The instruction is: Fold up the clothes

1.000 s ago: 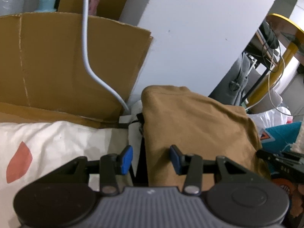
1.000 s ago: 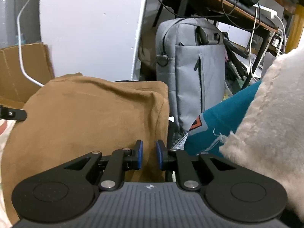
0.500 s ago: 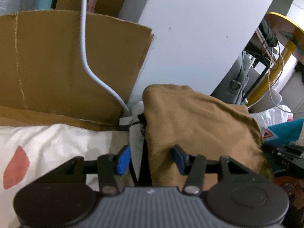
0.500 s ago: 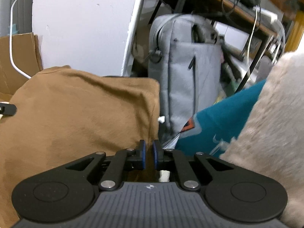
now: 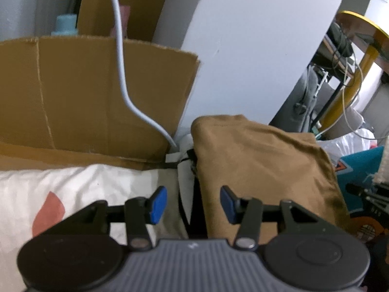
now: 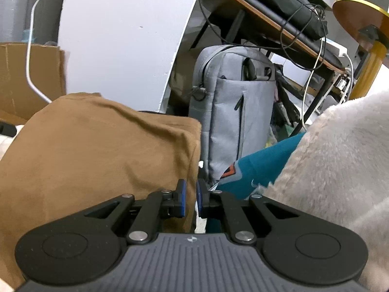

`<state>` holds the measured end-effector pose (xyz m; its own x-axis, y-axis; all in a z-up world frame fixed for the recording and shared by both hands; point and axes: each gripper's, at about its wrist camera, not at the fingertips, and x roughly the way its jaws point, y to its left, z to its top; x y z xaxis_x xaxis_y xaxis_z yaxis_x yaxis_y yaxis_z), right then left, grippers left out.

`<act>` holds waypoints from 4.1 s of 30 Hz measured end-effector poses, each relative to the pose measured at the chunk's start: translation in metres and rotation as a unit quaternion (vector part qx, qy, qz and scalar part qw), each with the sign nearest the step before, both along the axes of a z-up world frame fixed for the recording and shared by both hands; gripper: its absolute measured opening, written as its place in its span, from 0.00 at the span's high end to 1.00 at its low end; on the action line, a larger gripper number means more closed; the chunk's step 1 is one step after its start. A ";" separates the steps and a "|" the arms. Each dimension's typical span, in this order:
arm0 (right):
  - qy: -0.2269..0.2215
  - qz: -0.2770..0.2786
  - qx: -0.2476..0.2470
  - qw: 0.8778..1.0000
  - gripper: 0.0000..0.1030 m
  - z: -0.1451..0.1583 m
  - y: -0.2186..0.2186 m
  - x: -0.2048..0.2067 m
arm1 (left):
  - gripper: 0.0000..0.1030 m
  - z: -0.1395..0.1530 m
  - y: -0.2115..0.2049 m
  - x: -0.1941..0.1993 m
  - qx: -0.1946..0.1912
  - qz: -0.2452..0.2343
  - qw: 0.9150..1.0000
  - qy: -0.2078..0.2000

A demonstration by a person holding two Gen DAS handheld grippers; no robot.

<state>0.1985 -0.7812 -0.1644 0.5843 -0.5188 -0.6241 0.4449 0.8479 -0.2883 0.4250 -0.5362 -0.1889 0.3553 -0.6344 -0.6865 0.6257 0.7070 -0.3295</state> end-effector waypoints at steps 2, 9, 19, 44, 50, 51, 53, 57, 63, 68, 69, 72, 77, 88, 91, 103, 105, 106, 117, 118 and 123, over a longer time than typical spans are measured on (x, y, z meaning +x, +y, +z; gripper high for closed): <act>0.001 0.007 0.005 1.000 0.90 0.002 0.006 -0.003 | 0.50 0.005 0.002 -0.002 0.000 -0.003 1.000 -0.001; -0.002 0.016 0.042 0.999 0.90 0.010 0.018 -0.027 | 0.50 0.016 0.008 -0.024 0.007 -0.031 0.999 0.004; -0.007 0.000 0.096 0.995 0.87 -0.001 0.024 -0.071 | 0.48 0.008 0.028 -0.054 0.036 -0.052 0.998 0.020; 0.010 -0.023 0.143 0.989 0.73 -0.047 0.031 -0.138 | 0.54 -0.063 0.016 -0.112 0.072 -0.135 0.984 0.091; 0.024 -0.020 0.147 0.989 0.86 -0.057 0.029 -0.138 | 0.79 -0.080 0.018 -0.109 0.068 -0.150 0.979 0.122; 0.026 -0.018 0.148 0.989 0.91 -0.058 0.028 -0.137 | 0.81 -0.081 0.019 -0.108 0.065 -0.149 0.978 0.126; 0.028 -0.016 0.144 0.989 0.92 -0.059 0.029 -0.138 | 0.84 -0.082 0.021 -0.105 0.062 -0.149 0.978 0.132; 0.033 -0.010 0.134 0.990 0.93 -0.060 0.032 -0.140 | 0.87 -0.079 0.028 -0.103 0.058 -0.159 0.976 0.135; 0.037 -0.007 0.126 0.991 0.94 -0.057 0.035 -0.141 | 0.88 -0.072 0.039 -0.103 0.070 -0.166 0.975 0.128; 0.045 -0.014 0.112 0.993 0.93 -0.053 0.038 -0.139 | 0.88 -0.073 0.043 -0.101 0.102 -0.158 0.975 0.119; 0.045 -0.018 0.108 0.993 0.92 -0.052 0.039 -0.140 | 0.86 -0.071 0.045 -0.100 0.107 -0.153 0.976 0.116; 0.031 -0.022 0.116 0.992 0.89 -0.044 0.039 -0.146 | 0.78 -0.063 0.050 -0.095 0.102 -0.142 0.979 0.104; 0.024 -0.020 0.124 0.992 0.88 -0.039 0.042 -0.147 | 0.50 -0.047 0.052 -0.093 0.078 -0.140 0.983 0.086; -0.019 -0.036 0.112 0.993 0.61 -0.023 0.033 -0.107 | 0.31 -0.039 0.021 -0.085 0.020 -0.142 0.989 0.047; -0.015 -0.035 0.107 0.993 0.61 -0.028 0.031 -0.097 | 0.34 -0.053 0.020 -0.077 0.030 -0.128 0.990 0.058; 0.022 -0.076 0.090 0.993 0.60 -0.053 0.026 -0.083 | 0.32 -0.060 0.033 -0.078 0.035 -0.142 0.989 0.036; 0.027 -0.081 0.088 0.992 0.60 -0.050 0.031 -0.081 | 0.34 -0.055 0.041 -0.083 0.042 -0.137 0.989 0.040; 0.029 -0.079 0.089 0.992 0.60 -0.048 0.032 -0.081 | 0.35 -0.051 0.045 -0.085 0.043 -0.133 0.989 0.045; 0.014 -0.045 0.144 0.988 0.14 -0.001 0.070 -0.070 | 0.01 0.015 0.095 -0.114 0.074 -0.073 0.994 0.036; 0.017 -0.041 0.150 0.988 0.11 0.001 0.075 -0.071 | 0.00 0.021 0.100 -0.115 0.069 -0.074 0.994 0.045; 0.049 -0.031 0.176 0.983 0.00 0.009 0.094 -0.075 | 0.00 0.057 0.120 -0.130 0.076 -0.080 0.992 0.059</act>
